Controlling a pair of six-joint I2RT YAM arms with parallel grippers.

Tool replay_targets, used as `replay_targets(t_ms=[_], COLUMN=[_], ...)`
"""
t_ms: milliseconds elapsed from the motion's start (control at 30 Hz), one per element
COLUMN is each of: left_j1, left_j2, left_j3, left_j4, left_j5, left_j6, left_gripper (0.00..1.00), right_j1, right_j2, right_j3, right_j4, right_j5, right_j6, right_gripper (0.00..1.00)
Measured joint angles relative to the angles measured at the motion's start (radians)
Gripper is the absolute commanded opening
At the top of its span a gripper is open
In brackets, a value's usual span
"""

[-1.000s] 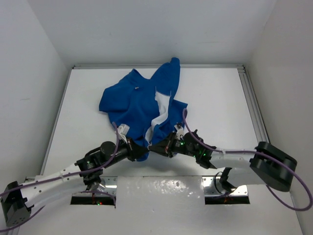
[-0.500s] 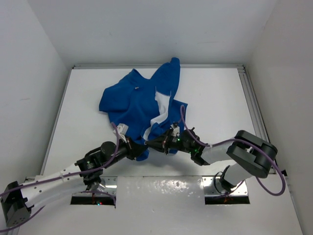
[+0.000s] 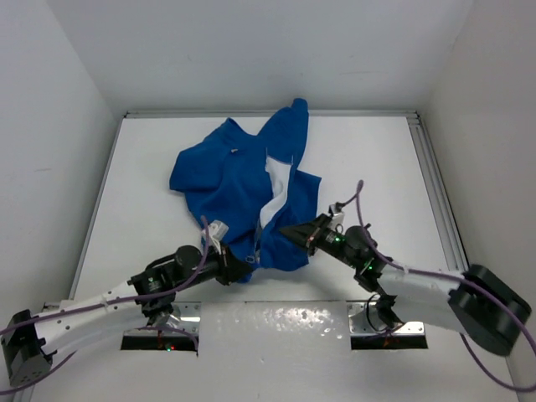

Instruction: Zip up the jacket

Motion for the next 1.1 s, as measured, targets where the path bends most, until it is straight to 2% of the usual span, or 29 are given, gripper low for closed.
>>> replay_targets(t_ms=[167, 300, 433, 500, 667, 767, 900, 1000, 1100], left_j1=[-0.007, -0.007, -0.007, -0.007, -0.007, -0.007, -0.007, -0.007, -0.007], left_j2=[0.050, 0.067, 0.046, 0.039, 0.039, 0.038, 0.027, 0.027, 0.027], left_j3=[-0.023, -0.024, -0.025, -0.025, -0.024, -0.009, 0.002, 0.004, 0.007], left_j4=[-0.105, -0.123, -0.123, -0.123, -0.123, -0.125, -0.123, -0.122, -0.123], left_j5=[0.076, 0.111, 0.130, 0.139, 0.164, 0.178, 0.187, 0.196, 0.201], left_j6=[0.023, 0.030, 0.029, 0.029, 0.029, 0.028, 0.021, 0.018, 0.017], left_gripper=[0.00, 0.00, 0.00, 0.00, 0.00, 0.00, 0.00, 0.00, 0.00], right_j1=[-0.032, -0.032, -0.025, 0.010, 0.183, 0.264, 0.279, 0.279, 0.279], right_j2=[-0.228, -0.307, -0.245, -0.194, -0.094, -0.010, 0.016, 0.021, 0.051], right_j3=[-0.012, 0.093, 0.351, 0.462, 0.560, 0.603, 0.602, 0.592, 0.592], right_j4=[-0.182, -0.457, -0.756, -0.850, -1.022, -1.110, -1.156, -1.136, -1.118], right_j5=[0.066, 0.073, -0.002, -0.043, -0.106, -0.120, -0.122, -0.141, -0.168], right_j6=[-0.123, -0.291, -0.546, -0.697, -1.038, -1.210, -1.370, -1.446, -1.498], right_gripper=[0.00, 0.00, 0.00, 0.00, 0.00, 0.00, 0.01, 0.12, 0.16])
